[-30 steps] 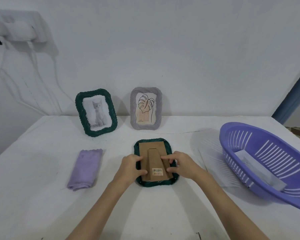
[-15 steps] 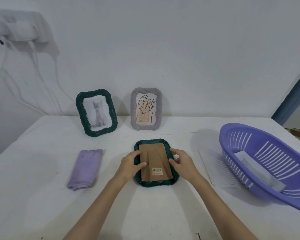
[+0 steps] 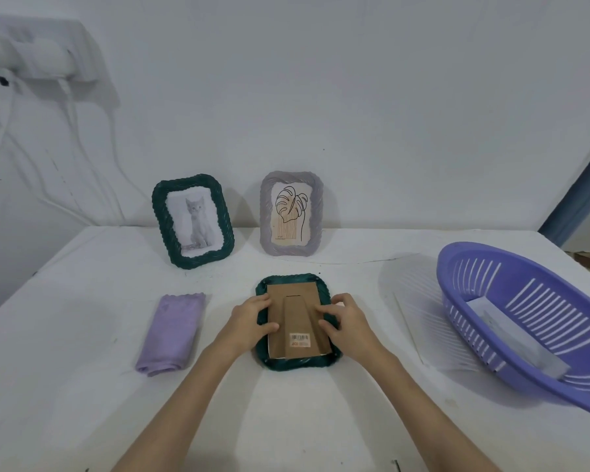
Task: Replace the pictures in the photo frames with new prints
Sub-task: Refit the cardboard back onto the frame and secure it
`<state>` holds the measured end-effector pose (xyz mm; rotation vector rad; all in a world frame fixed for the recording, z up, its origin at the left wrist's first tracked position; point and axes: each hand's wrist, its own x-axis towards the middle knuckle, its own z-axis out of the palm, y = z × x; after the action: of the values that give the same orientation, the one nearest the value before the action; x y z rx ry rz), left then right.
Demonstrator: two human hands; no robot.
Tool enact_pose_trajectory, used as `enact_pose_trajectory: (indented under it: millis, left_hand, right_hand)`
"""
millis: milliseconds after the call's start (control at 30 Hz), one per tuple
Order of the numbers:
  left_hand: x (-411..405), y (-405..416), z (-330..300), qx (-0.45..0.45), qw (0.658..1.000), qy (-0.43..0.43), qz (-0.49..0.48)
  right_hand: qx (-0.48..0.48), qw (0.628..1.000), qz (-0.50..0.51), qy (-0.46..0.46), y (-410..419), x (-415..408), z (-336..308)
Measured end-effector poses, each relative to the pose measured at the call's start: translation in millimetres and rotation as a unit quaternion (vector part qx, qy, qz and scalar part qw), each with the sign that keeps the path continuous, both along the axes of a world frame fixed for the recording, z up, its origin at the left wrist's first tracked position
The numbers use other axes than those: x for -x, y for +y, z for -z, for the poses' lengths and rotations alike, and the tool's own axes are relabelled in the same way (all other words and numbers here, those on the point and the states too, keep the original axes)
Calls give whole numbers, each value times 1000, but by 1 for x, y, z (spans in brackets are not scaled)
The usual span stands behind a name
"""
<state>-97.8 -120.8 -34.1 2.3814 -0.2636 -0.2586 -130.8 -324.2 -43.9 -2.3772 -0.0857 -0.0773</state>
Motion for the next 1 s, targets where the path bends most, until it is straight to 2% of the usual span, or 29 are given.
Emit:
enact_pose_trajectory:
  millis: [100, 200, 300, 400, 533, 667, 1000]
  left_hand:
    - [-6, -1, -6, -26, 999, -18, -10]
    - [-9, -5, -10, -40, 996, -61, -52]
    - [-15, -8, -11, 16, 986, -93, -134]
    - [-26, -8, -10, 58, 981, -73, -169]
    - [-35, -3, -6, 77, 985, -38, -148]
    - [-38, 1, -2, 95, 987, -43, -120]
    - [-57, 5, -4, 26, 999, -10, -33]
  right_hand:
    - [9, 1000, -10, 5, 1, -3, -3]
    - [-20, 999, 30, 3, 1, -14, -12]
    - [-48, 997, 65, 0, 4, -34, -21]
    - [-37, 998, 58, 13, 8, -53, -22]
    - [-25, 999, 37, 24, 11, -65, -19]
    - [-23, 999, 32, 24, 9, -68, -15]
    - [-10, 1000, 9, 28, 4, -74, -15]
